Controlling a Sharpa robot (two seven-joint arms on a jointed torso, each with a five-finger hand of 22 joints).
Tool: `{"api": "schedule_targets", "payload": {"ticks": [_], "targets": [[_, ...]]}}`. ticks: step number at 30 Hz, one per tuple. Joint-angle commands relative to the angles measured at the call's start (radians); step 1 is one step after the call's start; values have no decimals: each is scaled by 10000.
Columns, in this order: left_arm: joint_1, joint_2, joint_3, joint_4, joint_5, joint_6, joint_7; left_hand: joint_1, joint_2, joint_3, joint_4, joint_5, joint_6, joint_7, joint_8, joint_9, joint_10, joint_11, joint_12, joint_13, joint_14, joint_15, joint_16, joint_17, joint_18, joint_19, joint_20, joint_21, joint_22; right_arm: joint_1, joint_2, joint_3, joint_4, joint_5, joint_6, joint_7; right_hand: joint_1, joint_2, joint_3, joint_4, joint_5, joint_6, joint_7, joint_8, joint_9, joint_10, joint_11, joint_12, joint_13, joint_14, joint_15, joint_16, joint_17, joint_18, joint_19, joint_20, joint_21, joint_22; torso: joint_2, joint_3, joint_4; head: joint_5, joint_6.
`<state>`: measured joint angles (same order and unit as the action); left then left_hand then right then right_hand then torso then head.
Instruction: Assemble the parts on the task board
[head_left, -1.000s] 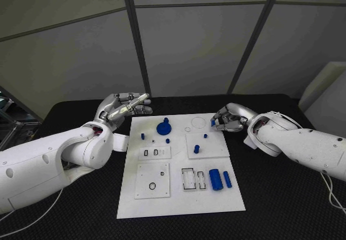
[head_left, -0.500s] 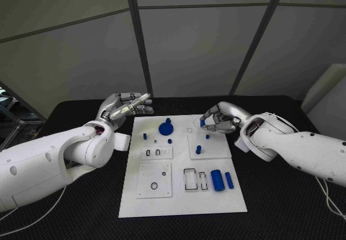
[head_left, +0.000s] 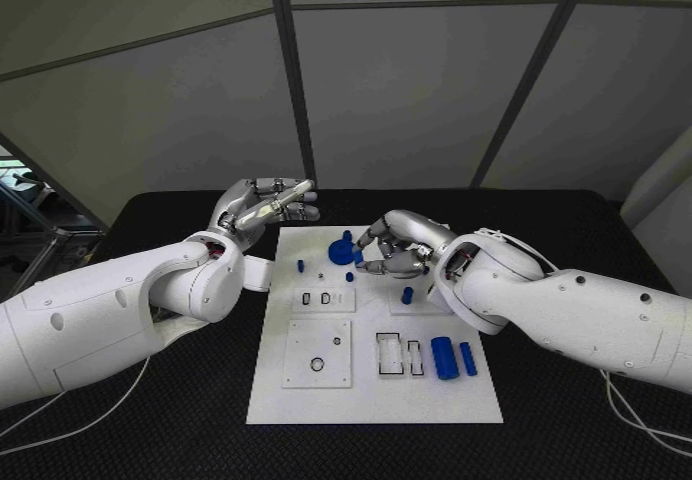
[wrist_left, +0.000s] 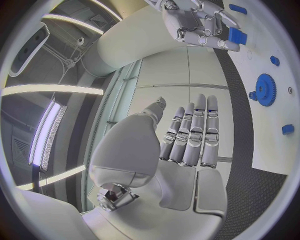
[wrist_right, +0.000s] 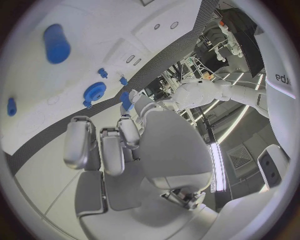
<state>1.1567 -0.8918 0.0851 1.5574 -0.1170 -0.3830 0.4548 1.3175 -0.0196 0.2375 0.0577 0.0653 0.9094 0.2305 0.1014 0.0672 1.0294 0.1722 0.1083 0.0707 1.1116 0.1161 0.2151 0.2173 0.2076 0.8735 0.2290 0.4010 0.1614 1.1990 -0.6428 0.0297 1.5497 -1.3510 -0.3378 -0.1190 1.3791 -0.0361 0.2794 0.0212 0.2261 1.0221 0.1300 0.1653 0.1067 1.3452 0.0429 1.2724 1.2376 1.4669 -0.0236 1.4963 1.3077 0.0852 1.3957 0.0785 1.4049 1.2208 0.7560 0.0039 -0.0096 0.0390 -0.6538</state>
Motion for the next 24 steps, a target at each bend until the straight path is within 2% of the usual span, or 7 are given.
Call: {"api": "schedule_targets", "payload": {"ticks": [1,4,8,17,24], "targets": [[18,30,9,-28,-48,125,8,-20,100,40,6,29,-57,138,-62,-3,0,70,-51,0,-28,38,-23,10,-249,-56,5,-57,-9,1,226,-88,-62,-861,313,-588,-115,14,26,40,-59,82,2,4,42,23,7,2,-16,741,-59,33,1217,-160,56,-6,46,2,8,11,-22,49,-28],[18,50,10,-44,-48,132,8,-20,100,40,6,29,-57,138,-62,-3,0,70,-51,0,-28,38,-23,10,-249,-56,5,-57,-9,-33,441,-194,-175,-1036,407,-712,-123,9,24,42,-62,78,3,1,41,11,9,-14,-33,740,-58,29,1210,-159,53,-6,43,-3,17,16,-11,62,-49],[18,66,10,-57,-48,137,6,-20,100,40,6,29,-57,138,-62,-3,0,70,-51,0,-28,38,-23,10,-249,-56,5,-57,-9,-126,630,-262,-308,-1187,507,-840,-124,8,23,42,-62,77,3,1,41,9,9,-16,-36,740,-58,28,1208,-159,53,-6,43,-4,17,17,-11,103,-76],[18,106,10,-83,-48,144,4,-20,100,40,6,29,-57,138,-62,-3,0,70,-51,0,-28,38,-23,10,-249,-56,5,-57,-9,-361,930,-303,-524,-1427,553,-956,-145,0,20,50,-55,72,5,-4,41,-6,11,-34,-53,736,-57,21,1195,-157,49,-5,39,-11,15,19,-21,157,-140],[18,139,10,-103,-48,152,-2,-20,100,40,6,29,-57,138,-62,-3,0,70,-51,0,-28,38,-23,10,-249,-56,5,-57,-9,-460,1123,-310,-760,-1522,591,-972,-145,0,20,50,-55,72,5,-4,41,-6,11,-34,-53,736,-57,21,1195,-157,49,-5,39,-11,13,16,-20,160,-171]]}}
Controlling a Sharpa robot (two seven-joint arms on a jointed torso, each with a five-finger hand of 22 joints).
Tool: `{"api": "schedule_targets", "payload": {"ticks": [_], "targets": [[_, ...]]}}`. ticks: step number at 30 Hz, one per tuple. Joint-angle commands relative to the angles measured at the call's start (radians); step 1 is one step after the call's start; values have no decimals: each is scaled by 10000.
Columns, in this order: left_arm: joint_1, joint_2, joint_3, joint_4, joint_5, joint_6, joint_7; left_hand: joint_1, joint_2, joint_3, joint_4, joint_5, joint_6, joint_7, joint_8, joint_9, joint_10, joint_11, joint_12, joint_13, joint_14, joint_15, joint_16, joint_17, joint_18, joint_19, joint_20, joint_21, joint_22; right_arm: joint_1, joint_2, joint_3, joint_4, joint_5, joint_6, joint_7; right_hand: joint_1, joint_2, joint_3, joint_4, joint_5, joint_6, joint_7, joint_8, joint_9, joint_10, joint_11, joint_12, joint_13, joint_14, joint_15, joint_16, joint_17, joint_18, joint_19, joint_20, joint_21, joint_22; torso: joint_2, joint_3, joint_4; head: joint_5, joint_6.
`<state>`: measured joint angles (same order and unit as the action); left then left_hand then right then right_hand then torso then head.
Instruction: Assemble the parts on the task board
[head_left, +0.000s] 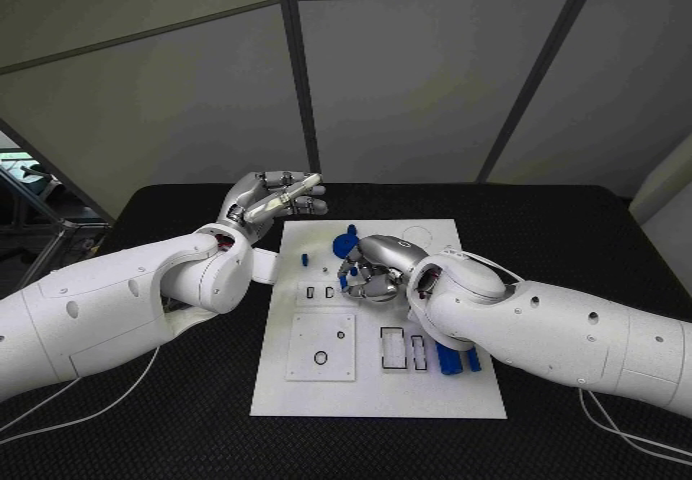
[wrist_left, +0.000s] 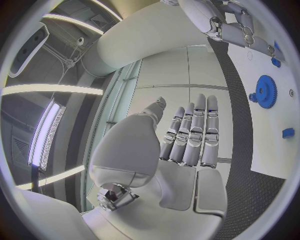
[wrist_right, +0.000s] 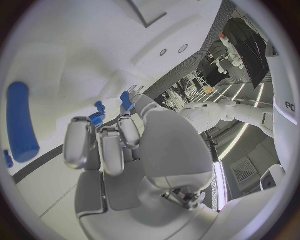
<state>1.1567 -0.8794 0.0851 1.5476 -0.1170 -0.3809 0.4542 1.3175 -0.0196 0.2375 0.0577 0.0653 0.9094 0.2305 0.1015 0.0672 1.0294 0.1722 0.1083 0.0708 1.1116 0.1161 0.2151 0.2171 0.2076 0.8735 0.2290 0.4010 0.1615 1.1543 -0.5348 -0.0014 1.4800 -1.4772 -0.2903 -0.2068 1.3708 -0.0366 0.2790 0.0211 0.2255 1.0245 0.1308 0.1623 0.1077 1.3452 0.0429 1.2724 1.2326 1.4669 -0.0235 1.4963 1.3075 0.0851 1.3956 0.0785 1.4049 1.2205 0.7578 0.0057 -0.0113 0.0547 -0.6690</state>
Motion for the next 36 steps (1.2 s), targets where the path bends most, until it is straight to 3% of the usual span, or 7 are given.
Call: {"api": "schedule_targets", "payload": {"ticks": [1,24,36], "targets": [[18,17,10,-9,-48,132,3,-20,100,41,6,29,-57,138,-62,-3,0,70,-51,0,-28,38,-23,11,-249,-56,6,-57,-11,-26,63,-1,-84,-268,119,-94,-63,5,25,51,-49,49,-3,26,31,-5,11,-34,-4,736,-58,21,1197,-156,50,-5,39,-9,-4,0,-8,11,-29],[18,33,10,-23,-48,158,-11,-17,102,55,-14,28,-48,136,-69,0,11,67,-57,3,-18,36,-35,24,-247,-53,5,-59,-17,-180,377,-26,-343,-324,320,-109,-116,-22,14,68,-29,38,0,15,30,-9,14,-36,0,737,-56,24,1204,-156,51,-3,39,-9,-10,-6,-3,50,-85],[18,25,10,-14,-48,164,-23,-17,102,55,-14,28,-48,136,-69,0,11,67,-57,3,-18,36,-35,24,-247,-53,5,-59,-17,-187,371,-36,-379,-411,703,-174,-248,-215,-60,71,-64,-84,47,-70,6,-93,49,-124,-82,731,-31,7,1179,-149,29,13,15,-49,-13,-3,-5,55,-122]]}}
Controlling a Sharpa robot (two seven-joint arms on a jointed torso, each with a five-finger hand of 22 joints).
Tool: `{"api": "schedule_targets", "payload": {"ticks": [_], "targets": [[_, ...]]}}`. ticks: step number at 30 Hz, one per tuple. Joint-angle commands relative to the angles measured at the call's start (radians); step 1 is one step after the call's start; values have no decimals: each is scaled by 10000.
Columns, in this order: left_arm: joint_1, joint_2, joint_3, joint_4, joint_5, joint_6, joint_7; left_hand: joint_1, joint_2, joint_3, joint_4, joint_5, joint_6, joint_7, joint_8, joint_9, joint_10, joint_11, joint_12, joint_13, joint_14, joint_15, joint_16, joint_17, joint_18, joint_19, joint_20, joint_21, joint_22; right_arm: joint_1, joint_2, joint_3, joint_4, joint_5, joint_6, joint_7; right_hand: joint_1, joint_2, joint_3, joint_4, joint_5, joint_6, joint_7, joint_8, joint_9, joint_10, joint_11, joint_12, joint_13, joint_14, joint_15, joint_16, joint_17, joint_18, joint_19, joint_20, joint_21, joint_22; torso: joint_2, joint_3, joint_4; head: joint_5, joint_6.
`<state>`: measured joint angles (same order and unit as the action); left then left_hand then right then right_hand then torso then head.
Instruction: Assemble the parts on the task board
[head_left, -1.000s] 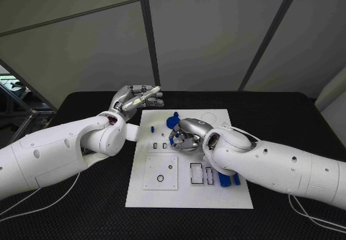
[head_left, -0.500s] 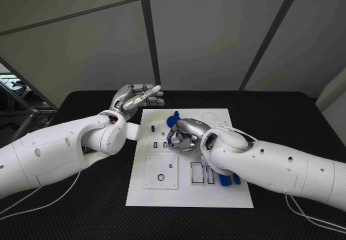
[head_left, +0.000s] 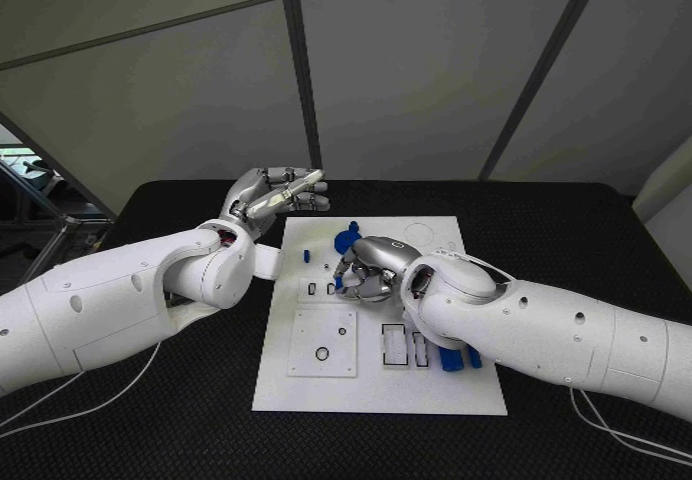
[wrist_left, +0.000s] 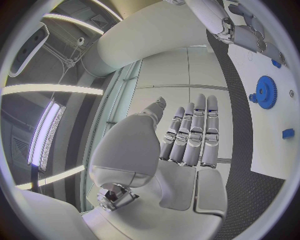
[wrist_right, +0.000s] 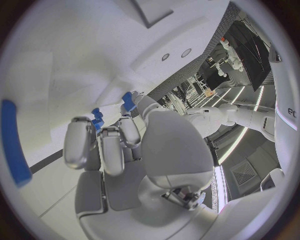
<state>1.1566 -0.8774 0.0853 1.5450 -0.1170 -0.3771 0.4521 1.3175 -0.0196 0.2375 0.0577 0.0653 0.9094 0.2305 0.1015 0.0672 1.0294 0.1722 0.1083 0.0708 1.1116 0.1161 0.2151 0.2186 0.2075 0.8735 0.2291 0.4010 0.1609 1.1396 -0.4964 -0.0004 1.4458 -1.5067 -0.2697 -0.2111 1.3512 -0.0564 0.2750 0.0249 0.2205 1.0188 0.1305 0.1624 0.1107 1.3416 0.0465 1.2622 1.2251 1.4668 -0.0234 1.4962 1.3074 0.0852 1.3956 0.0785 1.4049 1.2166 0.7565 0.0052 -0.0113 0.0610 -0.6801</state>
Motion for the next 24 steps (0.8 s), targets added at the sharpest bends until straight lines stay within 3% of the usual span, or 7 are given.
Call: {"api": "schedule_targets", "payload": {"ticks": [1,19,24], "targets": [[18,6,9,13,-48,126,-3,-17,102,55,-14,28,-48,136,-69,0,11,67,-57,3,-18,36,-35,9,-247,-53,5,-59,-10,-40,-12,-45,-37,-121,508,-133,-55,-28,-24,31,-13,-34,53,-76,-25,-59,15,-24,-8,731,-29,7,1180,-149,27,15,12,-15,0,4,-6,-8,-14],[18,9,9,-1,-48,133,-12,-18,101,58,-18,28,-47,137,-71,0,13,67,-60,3,-16,36,-38,12,-247,-52,5,-59,-11,-42,-11,-51,-51,-219,630,-178,-141,-225,-74,2,-30,-248,135,-225,-72,-195,81,-182,-162,721,23,-18,1143,-140,-4,58,-22,-69,0,1,-1,-32,-53],[18,8,9,-5,-48,136,-15,-18,101,58,-18,28,-47,137,-71,0,13,67,-60,3,-16,36,-38,12,-247,-52,5,-59,-11,-43,-7,-51,-53,-209,581,-180,-209,-304,-104,17,-75,-547,225,-399,-135,-260,158,-252,-229,721,85,-17,1152,-138,-15,106,-36,-86,-2,1,-2,-33,-51]]}}
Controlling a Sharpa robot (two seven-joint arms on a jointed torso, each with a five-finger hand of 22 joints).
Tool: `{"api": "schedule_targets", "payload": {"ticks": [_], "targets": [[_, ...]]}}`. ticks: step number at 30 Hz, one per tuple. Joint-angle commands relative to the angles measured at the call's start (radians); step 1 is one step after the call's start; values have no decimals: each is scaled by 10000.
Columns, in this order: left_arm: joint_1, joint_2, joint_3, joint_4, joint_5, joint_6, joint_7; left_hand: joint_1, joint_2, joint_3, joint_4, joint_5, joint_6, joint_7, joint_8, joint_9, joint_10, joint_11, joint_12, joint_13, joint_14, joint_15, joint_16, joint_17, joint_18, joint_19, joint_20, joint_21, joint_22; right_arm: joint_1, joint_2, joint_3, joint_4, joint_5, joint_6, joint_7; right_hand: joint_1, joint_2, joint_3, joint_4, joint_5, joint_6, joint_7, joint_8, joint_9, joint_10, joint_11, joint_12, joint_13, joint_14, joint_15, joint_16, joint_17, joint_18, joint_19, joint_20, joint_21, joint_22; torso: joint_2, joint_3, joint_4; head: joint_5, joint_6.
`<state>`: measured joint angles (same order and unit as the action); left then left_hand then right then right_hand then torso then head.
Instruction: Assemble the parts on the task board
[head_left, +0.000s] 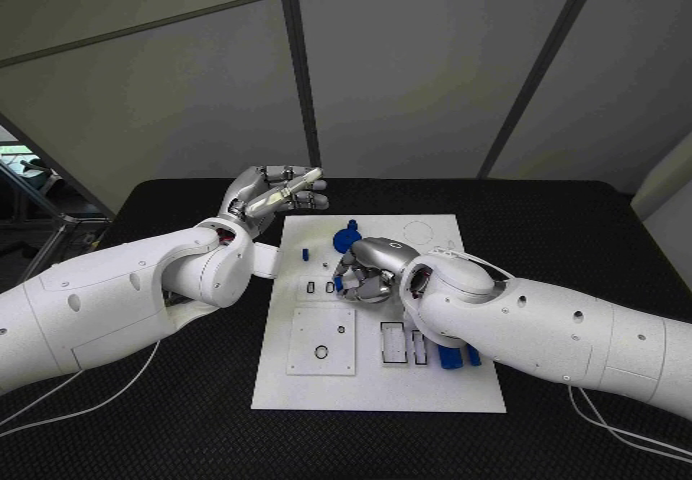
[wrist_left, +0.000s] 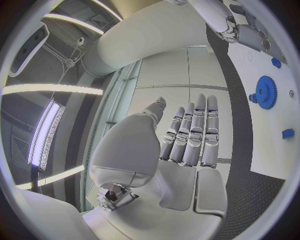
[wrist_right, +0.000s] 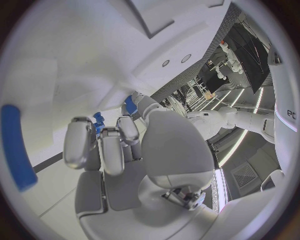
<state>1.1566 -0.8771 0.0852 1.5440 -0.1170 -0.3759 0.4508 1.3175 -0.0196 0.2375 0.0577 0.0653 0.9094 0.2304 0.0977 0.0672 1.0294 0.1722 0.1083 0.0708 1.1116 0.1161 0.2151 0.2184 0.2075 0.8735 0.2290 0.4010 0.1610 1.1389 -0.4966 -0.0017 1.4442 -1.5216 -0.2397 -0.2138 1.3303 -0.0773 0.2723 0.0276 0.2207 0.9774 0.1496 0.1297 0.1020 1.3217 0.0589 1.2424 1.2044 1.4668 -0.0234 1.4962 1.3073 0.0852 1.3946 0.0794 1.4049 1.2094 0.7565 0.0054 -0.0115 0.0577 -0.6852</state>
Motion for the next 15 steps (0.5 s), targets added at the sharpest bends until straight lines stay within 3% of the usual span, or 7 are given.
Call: {"api": "schedule_targets", "payload": {"ticks": [1,9,15], "targets": [[18,6,10,3,-48,125,-3,-18,101,58,-18,27,-47,137,-34,0,13,67,-60,3,-16,36,-38,14,-247,-52,5,-59,-13,-35,-4,-39,-38,-59,264,-153,-15,-109,-87,-5,-117,-196,51,-105,-59,-74,54,-65,-35,720,100,-19,1149,-138,-6,112,-37,-14,-4,0,-1,0,2],[18,9,10,-5,-48,139,-16,-26,101,60,-19,26,-46,138,-38,0,14,69,-64,4,-13,36,-44,19,-247,-51,6,-60,-15,-36,-5,-40,-46,-56,126,-164,-134,-200,-241,67,-547,-563,127,-267,-107,-219,135,-194,-181,723,177,-12,1170,-128,-31,193,-64,-55,-1,1,-2,-8,4],[18,9,10,-12,-48,148,-25,-26,101,60,-19,26,-46,138,-38,0,14,69,-64,4,-13,36,-44,19,-247,-51,6,-60,-15,-36,-16,-40,-33,-63,-293,-146,-239,-340,-612,218,-647,-1359,270,-563,-255,-675,271,-599,-647,752,295,66,1311,-111,-96,300,-120,-146,-4,-3,-2,-12,20]]}}
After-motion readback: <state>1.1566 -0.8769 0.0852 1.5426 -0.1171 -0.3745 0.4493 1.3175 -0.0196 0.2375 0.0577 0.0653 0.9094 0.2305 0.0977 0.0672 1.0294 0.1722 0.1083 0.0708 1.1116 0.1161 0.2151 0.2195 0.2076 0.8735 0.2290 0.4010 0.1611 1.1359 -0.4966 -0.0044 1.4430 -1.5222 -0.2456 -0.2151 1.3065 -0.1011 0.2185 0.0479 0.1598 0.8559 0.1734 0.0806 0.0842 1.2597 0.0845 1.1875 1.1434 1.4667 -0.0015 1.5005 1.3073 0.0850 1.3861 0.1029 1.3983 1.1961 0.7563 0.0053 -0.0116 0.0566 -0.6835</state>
